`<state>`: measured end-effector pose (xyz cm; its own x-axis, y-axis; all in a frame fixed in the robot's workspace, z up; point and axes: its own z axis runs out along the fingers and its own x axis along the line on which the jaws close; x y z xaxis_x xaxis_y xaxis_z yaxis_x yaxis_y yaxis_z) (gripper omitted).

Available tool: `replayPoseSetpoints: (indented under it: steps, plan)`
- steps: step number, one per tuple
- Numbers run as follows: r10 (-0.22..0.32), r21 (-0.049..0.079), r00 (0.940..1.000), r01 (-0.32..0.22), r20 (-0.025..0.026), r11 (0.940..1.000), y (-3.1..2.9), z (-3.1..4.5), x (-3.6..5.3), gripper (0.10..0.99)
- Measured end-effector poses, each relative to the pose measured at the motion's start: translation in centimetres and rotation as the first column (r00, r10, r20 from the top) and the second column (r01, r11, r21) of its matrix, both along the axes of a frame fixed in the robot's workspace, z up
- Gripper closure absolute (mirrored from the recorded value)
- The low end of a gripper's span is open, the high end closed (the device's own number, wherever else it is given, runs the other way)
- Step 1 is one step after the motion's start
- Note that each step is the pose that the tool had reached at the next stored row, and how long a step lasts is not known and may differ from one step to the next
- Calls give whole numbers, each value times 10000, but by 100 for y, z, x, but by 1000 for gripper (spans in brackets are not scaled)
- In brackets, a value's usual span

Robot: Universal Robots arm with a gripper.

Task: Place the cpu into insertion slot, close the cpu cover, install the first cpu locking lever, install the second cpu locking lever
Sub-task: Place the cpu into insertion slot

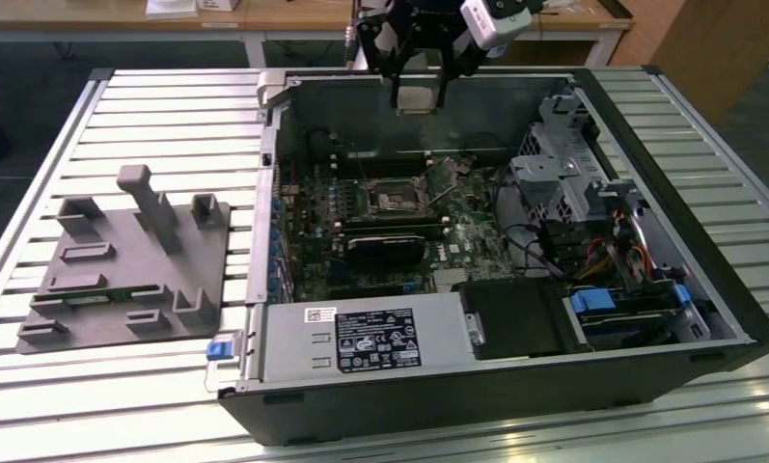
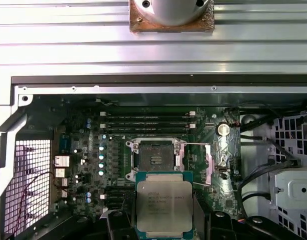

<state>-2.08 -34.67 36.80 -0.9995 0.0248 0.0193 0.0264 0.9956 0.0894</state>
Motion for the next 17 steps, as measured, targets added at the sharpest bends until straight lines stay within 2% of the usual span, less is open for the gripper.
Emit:
replayPoseSetpoints:
  steps: [8,12,17]
  plan:
    - [-51,-1,10000,51,0,10000,0,0,0,549]
    - [-676,-5,9977,676,0,9977,0,-4,0,549]
    - [-1492,-8,9888,1492,0,9888,0,-9,0,549]
